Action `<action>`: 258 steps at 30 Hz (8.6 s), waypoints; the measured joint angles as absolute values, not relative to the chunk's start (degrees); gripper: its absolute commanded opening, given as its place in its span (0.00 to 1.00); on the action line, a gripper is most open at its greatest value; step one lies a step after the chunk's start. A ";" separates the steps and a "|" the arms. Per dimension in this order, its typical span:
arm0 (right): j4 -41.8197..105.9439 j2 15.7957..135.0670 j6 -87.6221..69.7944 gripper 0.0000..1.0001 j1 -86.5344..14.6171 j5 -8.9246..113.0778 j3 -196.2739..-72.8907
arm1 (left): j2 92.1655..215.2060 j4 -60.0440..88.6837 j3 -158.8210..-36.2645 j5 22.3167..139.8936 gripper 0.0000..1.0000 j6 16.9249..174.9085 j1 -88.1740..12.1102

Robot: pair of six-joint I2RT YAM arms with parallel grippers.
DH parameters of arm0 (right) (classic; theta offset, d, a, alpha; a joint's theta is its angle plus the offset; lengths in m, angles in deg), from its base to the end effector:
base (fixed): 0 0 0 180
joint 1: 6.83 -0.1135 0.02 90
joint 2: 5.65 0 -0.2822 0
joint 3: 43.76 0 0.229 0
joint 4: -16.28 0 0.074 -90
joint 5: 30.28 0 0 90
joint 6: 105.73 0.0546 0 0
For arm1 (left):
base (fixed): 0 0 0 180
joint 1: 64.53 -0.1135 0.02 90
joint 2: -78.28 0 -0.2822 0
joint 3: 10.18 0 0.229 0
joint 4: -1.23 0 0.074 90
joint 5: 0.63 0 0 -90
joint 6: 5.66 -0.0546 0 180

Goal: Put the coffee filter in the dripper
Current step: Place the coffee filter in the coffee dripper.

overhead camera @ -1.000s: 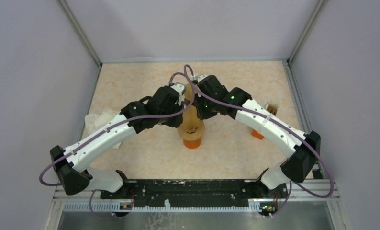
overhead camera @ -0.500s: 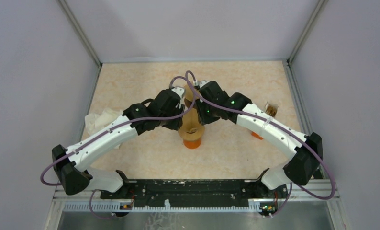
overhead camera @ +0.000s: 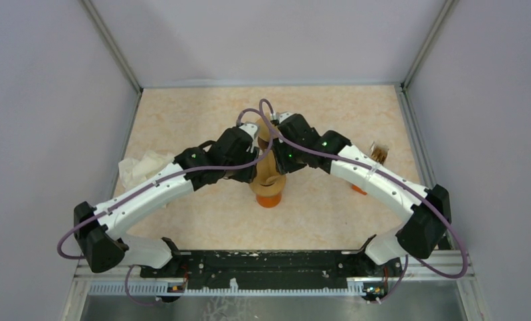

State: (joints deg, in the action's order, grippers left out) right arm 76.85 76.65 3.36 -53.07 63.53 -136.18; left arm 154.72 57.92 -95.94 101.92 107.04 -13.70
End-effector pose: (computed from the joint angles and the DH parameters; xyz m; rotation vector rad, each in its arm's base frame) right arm 0.2028 0.2065 0.3343 -0.5565 2.4319 0.4142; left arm 0.1772 -0.1987 0.3313 0.4830 2.3513 -0.3488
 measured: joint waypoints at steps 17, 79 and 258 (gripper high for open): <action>77.77 73.46 4.48 0.47 -53.07 63.23 -137.36 | 151.86 57.53 -96.18 101.40 0.72 106.99 -14.05; 79.19 76.50 4.22 0.59 -53.03 57.32 -135.44 | 158.81 59.75 -101.29 102.82 0.69 103.98 -18.95; 73.38 73.72 5.07 0.65 -52.44 55.34 -129.71 | 160.89 58.92 -101.62 101.51 0.80 105.02 -19.32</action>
State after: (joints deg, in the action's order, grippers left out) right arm 73.38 73.72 5.07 -52.44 55.34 -129.71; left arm 160.89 58.92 -101.62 101.51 105.02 -19.32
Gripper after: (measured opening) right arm 0.647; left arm 0.799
